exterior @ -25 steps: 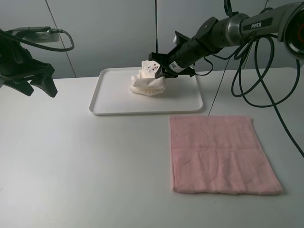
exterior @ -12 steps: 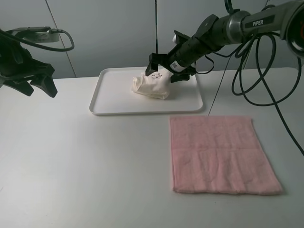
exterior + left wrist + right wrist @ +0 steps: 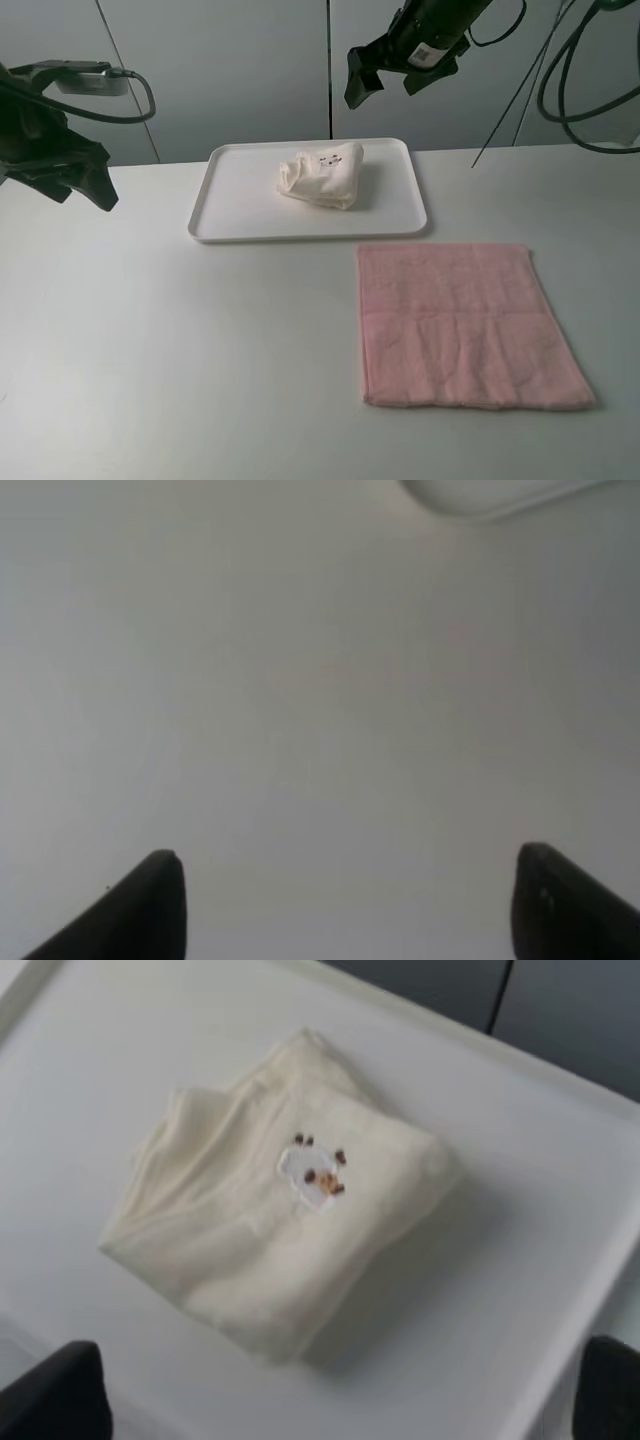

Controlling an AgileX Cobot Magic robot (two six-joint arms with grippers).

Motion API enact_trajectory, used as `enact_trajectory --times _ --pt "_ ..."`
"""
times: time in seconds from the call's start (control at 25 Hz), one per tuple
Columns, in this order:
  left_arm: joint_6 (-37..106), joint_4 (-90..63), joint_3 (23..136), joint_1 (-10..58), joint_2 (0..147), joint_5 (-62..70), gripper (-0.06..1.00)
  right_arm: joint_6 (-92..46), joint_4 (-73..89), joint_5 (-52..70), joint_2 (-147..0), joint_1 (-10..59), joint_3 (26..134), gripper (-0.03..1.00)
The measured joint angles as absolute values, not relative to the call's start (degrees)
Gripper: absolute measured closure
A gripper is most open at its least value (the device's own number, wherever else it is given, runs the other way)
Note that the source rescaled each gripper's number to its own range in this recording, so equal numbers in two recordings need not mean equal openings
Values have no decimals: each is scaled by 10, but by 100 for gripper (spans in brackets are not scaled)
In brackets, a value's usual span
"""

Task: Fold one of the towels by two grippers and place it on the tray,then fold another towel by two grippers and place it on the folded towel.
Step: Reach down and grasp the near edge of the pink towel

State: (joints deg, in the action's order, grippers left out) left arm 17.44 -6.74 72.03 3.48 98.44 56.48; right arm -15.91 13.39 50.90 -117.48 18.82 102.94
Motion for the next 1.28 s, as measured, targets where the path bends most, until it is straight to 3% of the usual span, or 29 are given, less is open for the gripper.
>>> enact_trajectory --times 0.28,0.84,1.28 --pt "240 -73 720 58 984 579 8 -149 72 544 -1105 188 910 -3" --pt "301 -29 720 257 984 537 8 -161 7 514 -828 188 556 -3" --pt "304 36 720 431 1054 490 8 -364 -6 644 -731 188 474 -3"
